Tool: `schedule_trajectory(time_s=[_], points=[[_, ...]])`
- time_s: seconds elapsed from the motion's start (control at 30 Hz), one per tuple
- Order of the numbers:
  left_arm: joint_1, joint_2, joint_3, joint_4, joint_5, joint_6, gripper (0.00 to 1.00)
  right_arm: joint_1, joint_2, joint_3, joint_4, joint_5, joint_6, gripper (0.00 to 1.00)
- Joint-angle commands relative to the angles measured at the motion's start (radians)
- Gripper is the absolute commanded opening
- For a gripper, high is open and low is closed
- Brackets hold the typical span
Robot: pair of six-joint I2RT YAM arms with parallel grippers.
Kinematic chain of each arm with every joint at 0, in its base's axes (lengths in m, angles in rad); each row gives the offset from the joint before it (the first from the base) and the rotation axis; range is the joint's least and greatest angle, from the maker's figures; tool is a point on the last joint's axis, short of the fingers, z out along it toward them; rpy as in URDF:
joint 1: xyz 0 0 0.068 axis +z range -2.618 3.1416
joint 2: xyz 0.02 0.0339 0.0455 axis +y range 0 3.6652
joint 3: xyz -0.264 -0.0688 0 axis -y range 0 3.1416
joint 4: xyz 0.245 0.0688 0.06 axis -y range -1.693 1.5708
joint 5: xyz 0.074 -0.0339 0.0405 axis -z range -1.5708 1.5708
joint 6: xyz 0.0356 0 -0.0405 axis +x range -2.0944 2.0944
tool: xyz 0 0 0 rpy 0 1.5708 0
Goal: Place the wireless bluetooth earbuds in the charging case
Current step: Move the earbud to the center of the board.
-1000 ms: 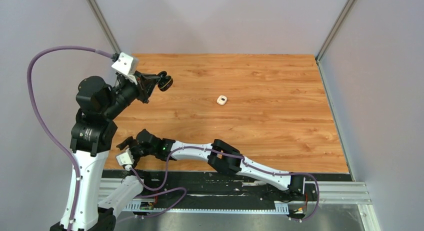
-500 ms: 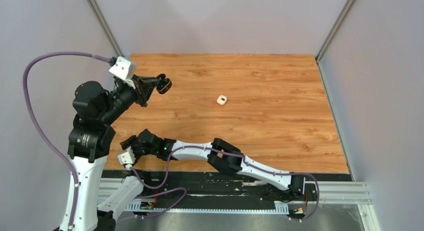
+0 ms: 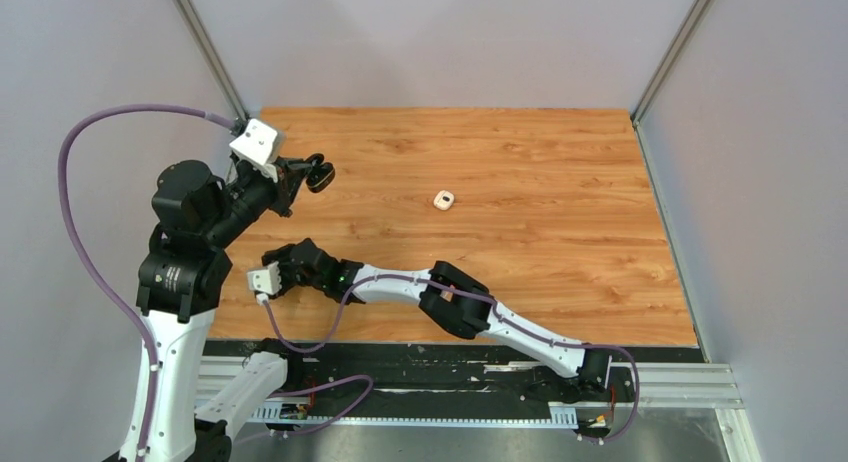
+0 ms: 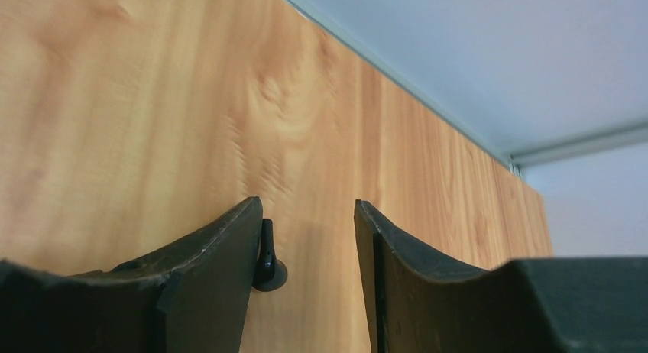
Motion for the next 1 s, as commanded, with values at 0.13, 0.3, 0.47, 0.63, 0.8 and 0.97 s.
schedule_trajectory(time_s=[0.13, 0.3, 0.47, 0.63, 0.8, 0.97], points=[[0.004, 0.033, 0.086, -0.062, -0.073, 0.15, 0.0, -0.087, -0.078, -0.075, -0.084, 0.105, 0.131, 0.5], [0.004, 0.085, 0.145, -0.078, -0.084, 0.162, 0.0, -0.15, -0.232, -0.235, -0.096, -0.062, 0.274, 0.5], [0.004, 0.11, 0.154, -0.044, -0.082, 0.137, 0.0, -0.241, -0.384, -0.293, -0.2, -0.398, 0.601, 0.55], [0.004, 0.136, 0.185, -0.031, -0.083, 0.093, 0.0, -0.343, -0.457, -0.31, -0.196, -0.628, 0.972, 0.59], [0.004, 0.145, 0.202, -0.031, -0.085, 0.068, 0.0, -0.337, -0.405, -0.247, -0.222, -0.626, 0.953, 0.57], [0.004, 0.16, 0.234, -0.034, -0.082, 0.069, 0.0, -0.342, -0.309, -0.138, -0.321, -0.76, 0.652, 0.54]])
